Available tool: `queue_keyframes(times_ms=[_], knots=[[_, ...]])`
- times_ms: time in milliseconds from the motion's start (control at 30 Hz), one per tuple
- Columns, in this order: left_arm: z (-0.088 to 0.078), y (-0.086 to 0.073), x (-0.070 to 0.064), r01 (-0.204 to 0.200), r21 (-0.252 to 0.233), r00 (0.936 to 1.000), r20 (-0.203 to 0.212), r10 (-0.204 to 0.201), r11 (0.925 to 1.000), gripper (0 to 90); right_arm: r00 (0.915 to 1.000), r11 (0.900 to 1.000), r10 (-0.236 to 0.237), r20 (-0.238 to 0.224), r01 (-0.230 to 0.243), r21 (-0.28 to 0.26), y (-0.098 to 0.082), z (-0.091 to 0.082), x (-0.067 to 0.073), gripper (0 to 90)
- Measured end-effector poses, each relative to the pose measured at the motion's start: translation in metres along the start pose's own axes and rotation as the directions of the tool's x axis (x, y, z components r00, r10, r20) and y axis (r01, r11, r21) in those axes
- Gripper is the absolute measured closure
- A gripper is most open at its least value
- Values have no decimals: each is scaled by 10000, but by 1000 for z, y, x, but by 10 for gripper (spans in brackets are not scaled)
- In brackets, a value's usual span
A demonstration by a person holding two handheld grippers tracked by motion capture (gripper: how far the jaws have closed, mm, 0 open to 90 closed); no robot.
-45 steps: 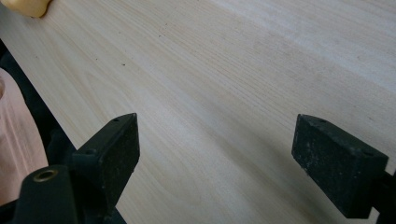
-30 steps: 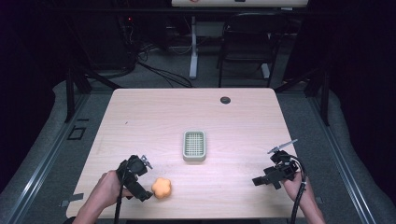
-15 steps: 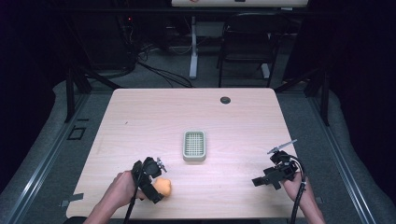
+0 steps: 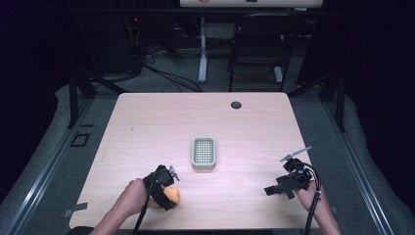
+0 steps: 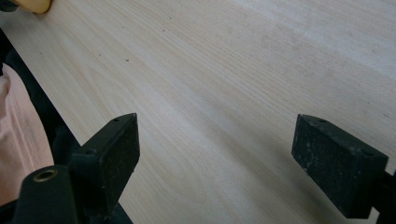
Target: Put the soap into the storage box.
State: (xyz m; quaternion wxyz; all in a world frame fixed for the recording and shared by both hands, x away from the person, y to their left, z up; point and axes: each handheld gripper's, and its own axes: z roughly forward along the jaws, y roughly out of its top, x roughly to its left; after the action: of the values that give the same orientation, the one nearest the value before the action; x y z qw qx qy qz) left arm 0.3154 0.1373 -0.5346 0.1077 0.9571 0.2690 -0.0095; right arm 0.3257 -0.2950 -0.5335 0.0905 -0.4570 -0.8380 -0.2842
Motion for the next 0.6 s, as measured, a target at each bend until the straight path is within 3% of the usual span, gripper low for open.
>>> queue_keyframes(times_ms=[367, 600], knots=[[5, 0, 1, 4, 116, 9998, 187, -6, 9999, 242, 9999, 9999, 107, -16, -107, 2, 0, 0, 1, 150], [8, 0, 0, -69, 236, 9999, 76, 67, 9997, 247, 10000, 9999, -69, -9, 69, 73, 0, 0, 0, 150]])
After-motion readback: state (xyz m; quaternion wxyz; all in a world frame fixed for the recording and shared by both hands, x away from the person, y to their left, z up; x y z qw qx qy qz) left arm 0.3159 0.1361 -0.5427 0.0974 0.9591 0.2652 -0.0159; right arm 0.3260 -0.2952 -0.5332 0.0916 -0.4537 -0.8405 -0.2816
